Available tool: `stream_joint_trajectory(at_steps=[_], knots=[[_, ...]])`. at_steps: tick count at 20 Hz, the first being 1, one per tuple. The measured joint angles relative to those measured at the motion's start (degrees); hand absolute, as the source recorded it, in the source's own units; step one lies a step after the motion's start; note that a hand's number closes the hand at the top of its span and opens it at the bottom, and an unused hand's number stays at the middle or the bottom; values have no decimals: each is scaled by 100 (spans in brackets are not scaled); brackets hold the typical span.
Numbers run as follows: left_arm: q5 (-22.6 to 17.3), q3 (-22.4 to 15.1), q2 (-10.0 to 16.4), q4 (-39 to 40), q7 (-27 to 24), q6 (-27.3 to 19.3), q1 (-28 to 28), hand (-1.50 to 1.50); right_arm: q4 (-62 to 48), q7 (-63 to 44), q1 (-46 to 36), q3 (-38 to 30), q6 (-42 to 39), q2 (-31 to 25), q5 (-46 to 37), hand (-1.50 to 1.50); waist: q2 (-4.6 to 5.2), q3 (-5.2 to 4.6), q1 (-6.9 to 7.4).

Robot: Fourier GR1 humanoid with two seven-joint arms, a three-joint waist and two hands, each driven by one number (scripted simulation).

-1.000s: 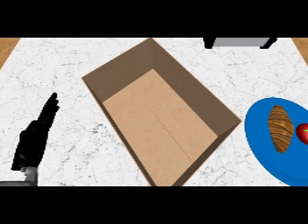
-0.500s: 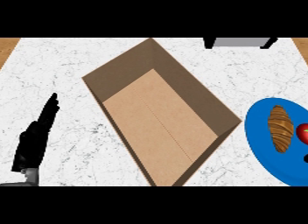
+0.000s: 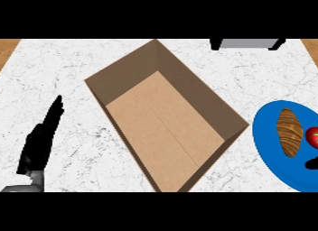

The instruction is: Pick the tomato from the plate and place it in the cardboard box

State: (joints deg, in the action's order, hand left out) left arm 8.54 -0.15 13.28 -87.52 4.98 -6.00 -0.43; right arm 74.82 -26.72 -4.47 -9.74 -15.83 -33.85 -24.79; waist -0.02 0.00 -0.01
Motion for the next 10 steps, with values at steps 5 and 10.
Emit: stream_joint_trajectory(at_steps=[5, 10], knots=[[106, 105, -91, 34, -95, 63, 29, 0, -499, 175, -350, -66, -24, 132, -285, -150, 2, 0, 12], [92, 254, -83, 53, -177, 235, 102, 0, -628, 361, -300, -192, -243, 79, -404, -150, 1, 1, 7]])
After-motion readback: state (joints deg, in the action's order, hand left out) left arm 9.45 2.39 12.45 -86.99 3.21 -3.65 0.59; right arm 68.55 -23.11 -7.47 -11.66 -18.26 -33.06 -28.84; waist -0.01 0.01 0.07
